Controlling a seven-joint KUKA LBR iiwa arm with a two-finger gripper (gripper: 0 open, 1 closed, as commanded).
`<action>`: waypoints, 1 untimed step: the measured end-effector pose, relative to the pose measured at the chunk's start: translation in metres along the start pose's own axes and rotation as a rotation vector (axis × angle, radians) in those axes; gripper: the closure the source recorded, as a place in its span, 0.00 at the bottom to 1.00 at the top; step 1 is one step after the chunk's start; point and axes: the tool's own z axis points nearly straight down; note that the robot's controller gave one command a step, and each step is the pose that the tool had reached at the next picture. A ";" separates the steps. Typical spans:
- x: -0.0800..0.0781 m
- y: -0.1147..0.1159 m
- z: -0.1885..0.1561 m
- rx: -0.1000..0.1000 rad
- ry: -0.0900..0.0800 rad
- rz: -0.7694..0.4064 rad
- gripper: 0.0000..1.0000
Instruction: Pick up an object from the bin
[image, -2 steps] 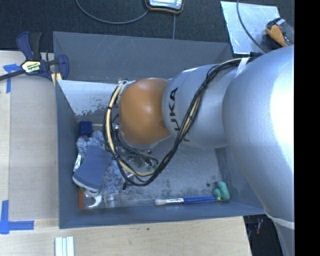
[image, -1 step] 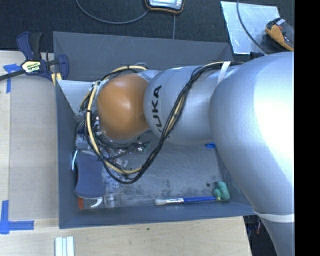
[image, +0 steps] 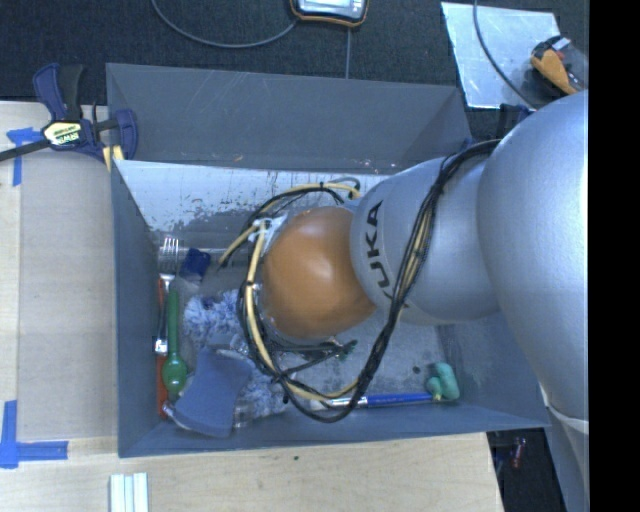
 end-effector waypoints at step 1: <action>0.000 0.000 0.000 0.000 0.000 0.000 1.00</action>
Offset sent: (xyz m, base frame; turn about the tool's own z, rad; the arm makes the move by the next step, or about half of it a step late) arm 0.0000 -0.0001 0.0399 0.0002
